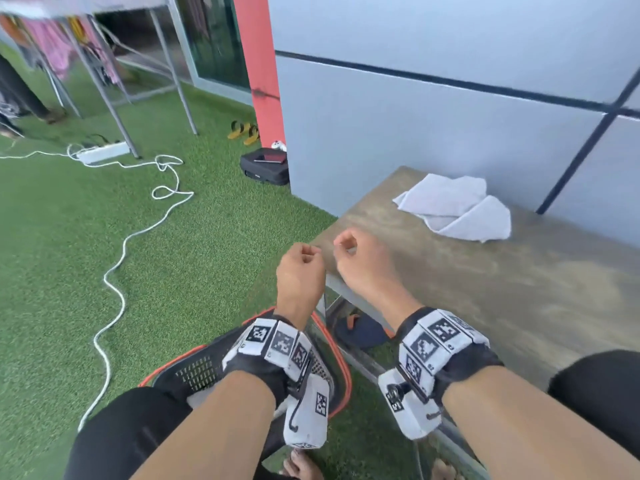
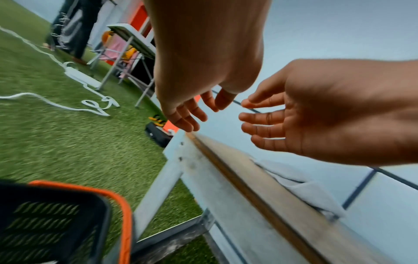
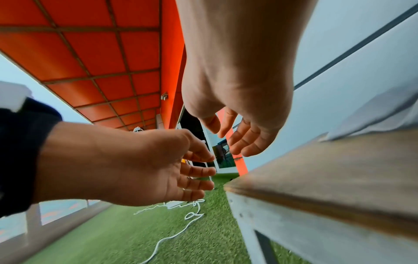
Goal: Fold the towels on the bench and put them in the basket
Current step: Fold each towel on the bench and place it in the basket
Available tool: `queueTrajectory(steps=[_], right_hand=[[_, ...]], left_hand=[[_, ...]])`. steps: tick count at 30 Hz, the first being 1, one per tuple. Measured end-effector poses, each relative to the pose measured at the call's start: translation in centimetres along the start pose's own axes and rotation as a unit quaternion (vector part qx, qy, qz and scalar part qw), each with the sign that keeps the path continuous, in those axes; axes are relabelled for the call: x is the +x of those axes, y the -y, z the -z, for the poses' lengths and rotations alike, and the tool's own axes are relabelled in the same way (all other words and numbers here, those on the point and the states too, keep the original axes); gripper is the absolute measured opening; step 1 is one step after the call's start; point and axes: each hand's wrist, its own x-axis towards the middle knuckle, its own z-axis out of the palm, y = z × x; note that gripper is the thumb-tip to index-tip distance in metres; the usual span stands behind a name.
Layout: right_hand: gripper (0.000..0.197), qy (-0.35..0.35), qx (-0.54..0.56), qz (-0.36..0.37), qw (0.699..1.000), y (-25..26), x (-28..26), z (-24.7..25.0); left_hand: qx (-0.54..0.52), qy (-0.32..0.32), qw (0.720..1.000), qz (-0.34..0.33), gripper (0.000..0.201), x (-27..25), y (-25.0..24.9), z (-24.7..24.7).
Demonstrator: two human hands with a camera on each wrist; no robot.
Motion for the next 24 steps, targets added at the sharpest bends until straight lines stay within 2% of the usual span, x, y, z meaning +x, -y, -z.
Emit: queueTrajectory(steps=[2,4,7,11,14,16,19,24], right_hand=[[0.013,0.003,-0.073,-0.006,0.997,-1.1,0.8,2.9],[0.028,0.035,-0.158,-0.025,0.986,-2.7,2.1,5.6],[0.052,0.058,-0.213,-0.079,0.972,-5.8,3.9,9.1],[0.061,0.054,-0.266,-0.108,0.957,-9.6,5.7,12.1],[0.071,0.079,-0.306,-0.12,0.941,-11.6,5.8,13.1],[0.07,0.09,-0.328,-0.139,0.93,-12.7,5.3,13.2],[0.053,0.071,-0.37,-0.129,0.917,-13.6,4.5,13.6],[0.034,0.1,-0.324,-0.157,0.928,-14.0,2.4,15.3]], left_hand=[[0.003,0.054,0.998,-0.019,0.009,-0.2,-2.0,-1.8],[0.011,0.108,0.993,-0.039,0.008,-0.3,-3.6,-4.1],[0.021,0.169,0.984,-0.059,0.006,-0.4,-5.2,-7.6],[0.035,0.207,0.976,-0.067,0.01,0.0,-6.4,-11.4],[0.034,0.223,0.972,-0.057,0.012,0.6,-6.6,-13.6],[0.045,0.225,0.971,-0.059,0.01,0.6,-6.8,-14.6],[0.051,0.23,0.969,-0.075,0.013,0.5,-7.4,-16.0],[0.144,0.289,0.937,-0.136,0.053,-0.6,-7.8,-18.0]])
